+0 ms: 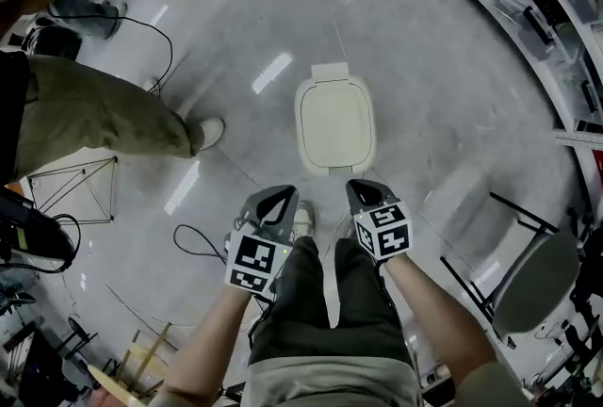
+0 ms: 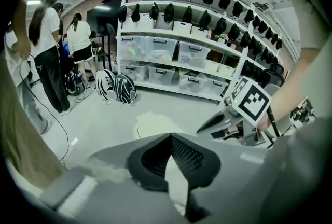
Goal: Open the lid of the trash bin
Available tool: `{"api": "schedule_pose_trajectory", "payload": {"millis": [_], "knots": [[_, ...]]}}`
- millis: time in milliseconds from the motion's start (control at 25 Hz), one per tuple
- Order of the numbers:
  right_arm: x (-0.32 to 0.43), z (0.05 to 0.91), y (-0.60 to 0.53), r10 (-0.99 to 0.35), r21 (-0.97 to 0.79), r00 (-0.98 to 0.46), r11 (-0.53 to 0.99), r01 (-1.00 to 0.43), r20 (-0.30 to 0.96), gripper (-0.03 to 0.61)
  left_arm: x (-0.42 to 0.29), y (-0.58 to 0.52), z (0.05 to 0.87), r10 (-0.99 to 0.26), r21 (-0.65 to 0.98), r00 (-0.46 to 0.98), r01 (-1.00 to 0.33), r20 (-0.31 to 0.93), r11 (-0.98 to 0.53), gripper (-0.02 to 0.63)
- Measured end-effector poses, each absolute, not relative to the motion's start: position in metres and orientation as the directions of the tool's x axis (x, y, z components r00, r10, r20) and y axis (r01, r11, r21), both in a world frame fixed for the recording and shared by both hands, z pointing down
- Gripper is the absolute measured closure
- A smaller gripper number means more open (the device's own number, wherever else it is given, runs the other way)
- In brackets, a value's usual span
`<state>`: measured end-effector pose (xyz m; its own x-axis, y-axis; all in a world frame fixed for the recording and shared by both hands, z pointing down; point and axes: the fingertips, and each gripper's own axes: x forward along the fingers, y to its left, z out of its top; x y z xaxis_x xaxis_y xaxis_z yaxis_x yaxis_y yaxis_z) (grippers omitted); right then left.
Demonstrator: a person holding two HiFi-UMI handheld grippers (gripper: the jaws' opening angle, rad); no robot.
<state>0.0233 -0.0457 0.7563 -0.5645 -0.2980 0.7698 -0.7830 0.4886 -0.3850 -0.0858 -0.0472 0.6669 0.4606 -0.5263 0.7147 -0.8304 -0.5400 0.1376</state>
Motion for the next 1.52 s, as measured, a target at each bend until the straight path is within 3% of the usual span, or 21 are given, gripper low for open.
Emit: {"api": "schedule_pose_trajectory", "payload": {"millis": [200, 440, 800, 1040, 1520], "knots": [[0.020, 0.839, -0.040, -0.241, -0.395, -0.527, 0.434, -0.810, 0.815, 0.575, -0.096, -0.058, 0.731, -0.512, 0.164, 0.427, -0.861, 0.745, -0.481, 0.611], [0.012, 0.901, -0.032, -0.211, -0.384, -0.491, 0.401, -0.832, 0.845, 0.575, -0.101, -0.054, 0.775, -0.467, 0.173, 0.446, -0.838, 0.764, -0.517, 0.612], [0.011, 0.916, -0.031, -0.259, -0.335, -0.434, 0.349, -0.875, 0.863, 0.575, -0.107, -0.034, 0.782, -0.438, 0.231, 0.473, -0.835, 0.765, -0.499, 0.612], [0.009, 0.852, -0.044, -0.258, -0.386, -0.491, 0.367, -0.846, 0.832, 0.575, -0.107, -0.038, 0.729, -0.451, 0.210, 0.493, -0.813, 0.744, -0.543, 0.612], [0.012, 0.607, -0.046, -0.470, -0.397, -0.588, 0.447, -0.802, 0.658, 0.575, -0.095, -0.060, 0.548, -0.560, 0.113, 0.511, -0.796, 0.653, -0.595, 0.611]]}}
